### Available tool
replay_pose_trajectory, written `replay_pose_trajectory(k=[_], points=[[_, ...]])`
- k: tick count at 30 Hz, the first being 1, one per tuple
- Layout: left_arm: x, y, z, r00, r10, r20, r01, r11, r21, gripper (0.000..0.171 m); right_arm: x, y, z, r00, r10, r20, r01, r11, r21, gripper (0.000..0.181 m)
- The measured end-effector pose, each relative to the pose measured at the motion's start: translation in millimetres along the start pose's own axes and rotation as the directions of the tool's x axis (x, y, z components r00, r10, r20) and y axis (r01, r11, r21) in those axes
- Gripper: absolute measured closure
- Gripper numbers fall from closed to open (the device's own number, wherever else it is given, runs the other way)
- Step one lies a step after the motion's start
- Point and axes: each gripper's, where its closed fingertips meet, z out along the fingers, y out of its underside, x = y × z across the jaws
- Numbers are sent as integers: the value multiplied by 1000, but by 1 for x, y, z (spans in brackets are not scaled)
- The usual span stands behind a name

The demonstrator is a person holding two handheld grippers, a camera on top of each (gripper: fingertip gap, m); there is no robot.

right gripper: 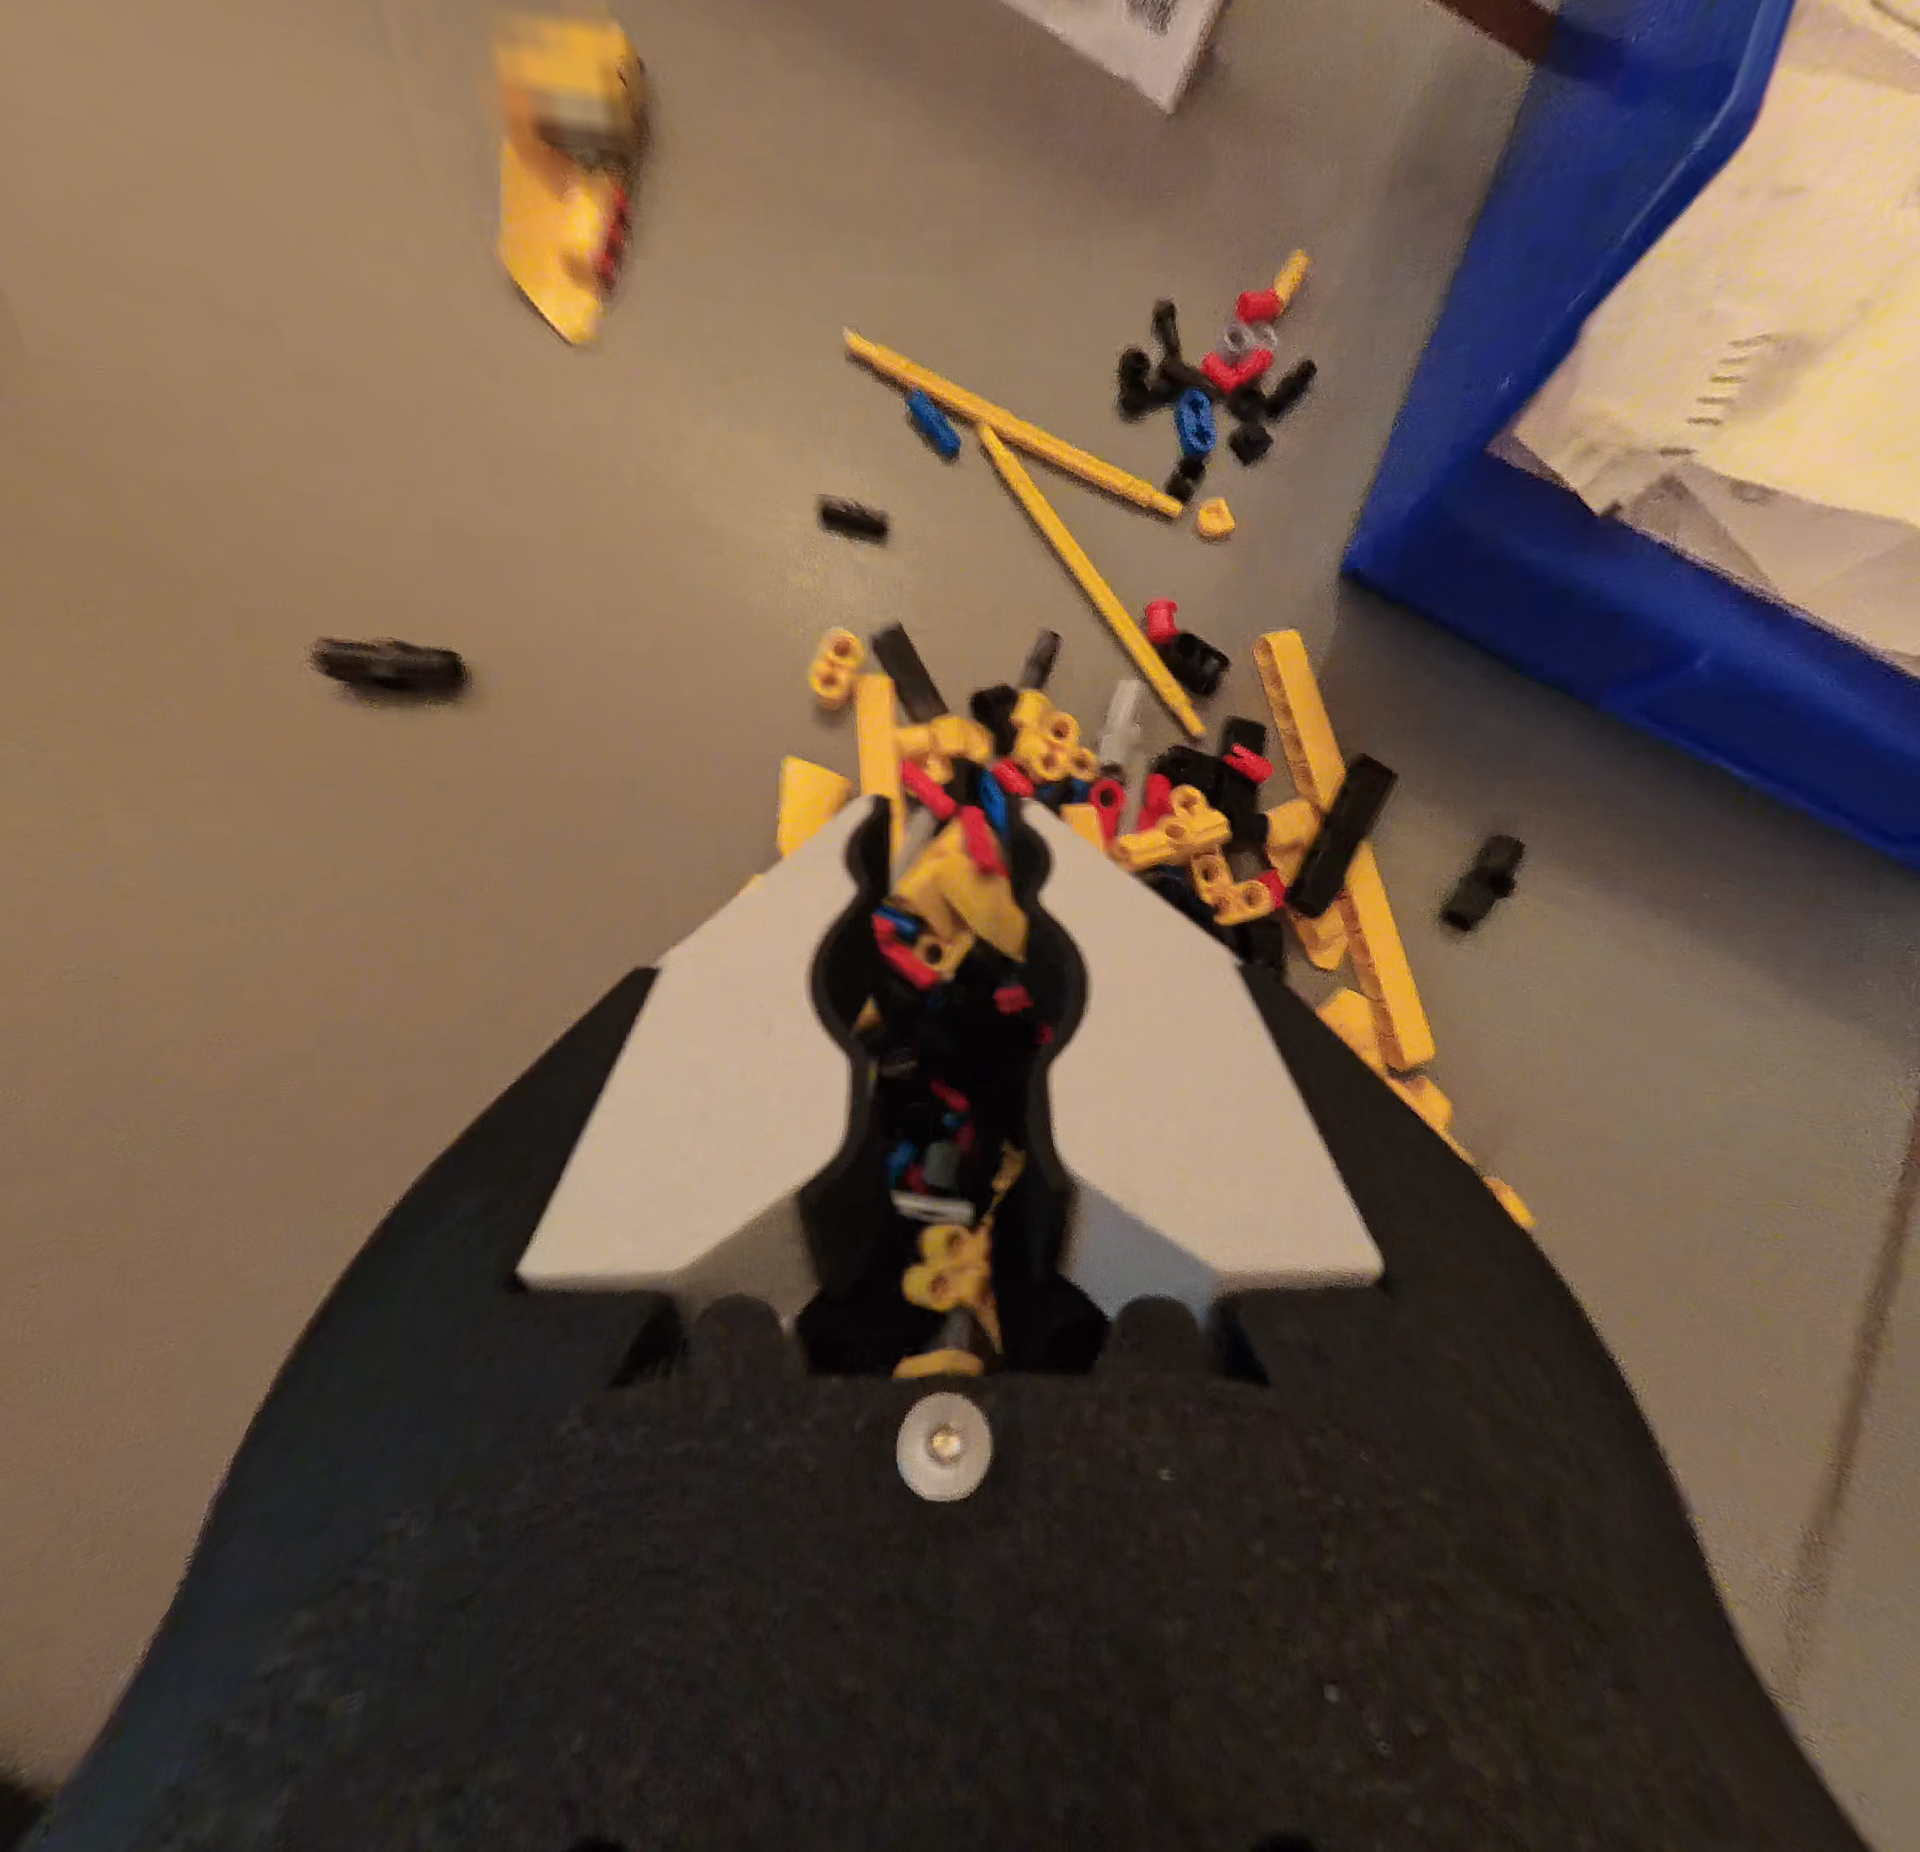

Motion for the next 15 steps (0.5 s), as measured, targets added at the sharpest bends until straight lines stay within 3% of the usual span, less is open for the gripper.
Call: replay_pose_trajectory(k=[2,6,8,15], points=[[4,1,3,1000,-6,-12,6,1000,2,150,-24,-14,-6,994,0,107,-12,994,111,145],[16,-7,11,999,2,-37,-2,1000,18,150,-98,-20,4,969,-100,224,76,991,114,116],[24,-11,12,999,15,-51,-13,1000,28,150,-120,-21,13,964,-81,253,57,993,100,117],[39,-6,12,996,20,-83,-18,1000,25,150,-118,-21,28,987,20,158,-29,998,61,146]])
